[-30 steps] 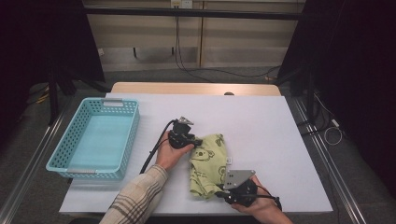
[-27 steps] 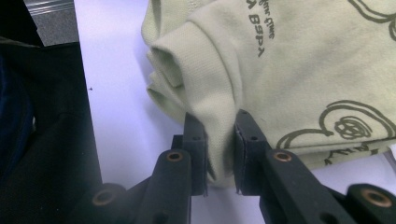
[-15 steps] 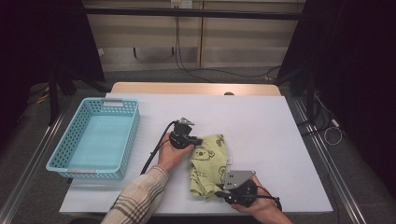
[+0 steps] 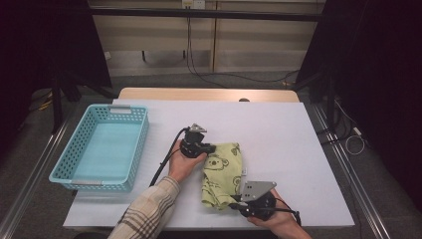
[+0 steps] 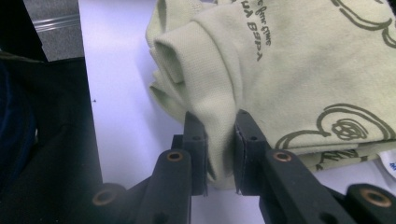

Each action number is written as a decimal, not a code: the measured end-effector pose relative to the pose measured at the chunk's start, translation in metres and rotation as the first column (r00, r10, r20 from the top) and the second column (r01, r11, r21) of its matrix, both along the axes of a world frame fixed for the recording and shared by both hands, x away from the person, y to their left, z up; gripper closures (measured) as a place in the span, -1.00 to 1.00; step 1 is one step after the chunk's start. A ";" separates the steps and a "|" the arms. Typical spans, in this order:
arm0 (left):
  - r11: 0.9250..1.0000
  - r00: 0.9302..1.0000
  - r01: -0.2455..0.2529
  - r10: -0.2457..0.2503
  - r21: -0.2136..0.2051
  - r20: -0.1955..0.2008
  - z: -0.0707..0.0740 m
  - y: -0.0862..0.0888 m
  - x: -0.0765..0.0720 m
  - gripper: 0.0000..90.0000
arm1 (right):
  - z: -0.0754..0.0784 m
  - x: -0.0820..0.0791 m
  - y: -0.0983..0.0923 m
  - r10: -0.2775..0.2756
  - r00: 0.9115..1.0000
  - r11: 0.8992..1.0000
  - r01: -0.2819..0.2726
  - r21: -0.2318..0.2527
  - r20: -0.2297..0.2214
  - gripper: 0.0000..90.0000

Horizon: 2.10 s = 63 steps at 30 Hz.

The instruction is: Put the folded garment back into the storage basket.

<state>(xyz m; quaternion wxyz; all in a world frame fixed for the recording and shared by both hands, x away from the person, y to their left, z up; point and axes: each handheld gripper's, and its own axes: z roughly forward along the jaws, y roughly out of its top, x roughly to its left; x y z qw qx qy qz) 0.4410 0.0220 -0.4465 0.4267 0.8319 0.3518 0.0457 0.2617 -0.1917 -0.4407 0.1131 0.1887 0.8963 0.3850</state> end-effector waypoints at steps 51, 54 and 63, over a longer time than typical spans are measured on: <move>0.997 0.992 -0.013 0.023 -0.081 0.121 0.059 0.005 0.001 0.81 | 0.024 0.002 -0.003 -0.057 0.997 0.980 0.044 0.196 0.060 0.74; 0.996 0.992 -0.014 0.024 -0.086 0.124 0.061 0.007 0.000 0.81 | 0.028 0.003 -0.001 -0.048 0.997 0.977 0.033 0.211 0.063 0.74; 0.996 0.989 -0.018 0.031 -0.090 0.141 0.069 0.018 0.004 0.81 | 0.033 0.007 0.004 -0.048 0.996 0.974 0.028 0.224 0.081 0.74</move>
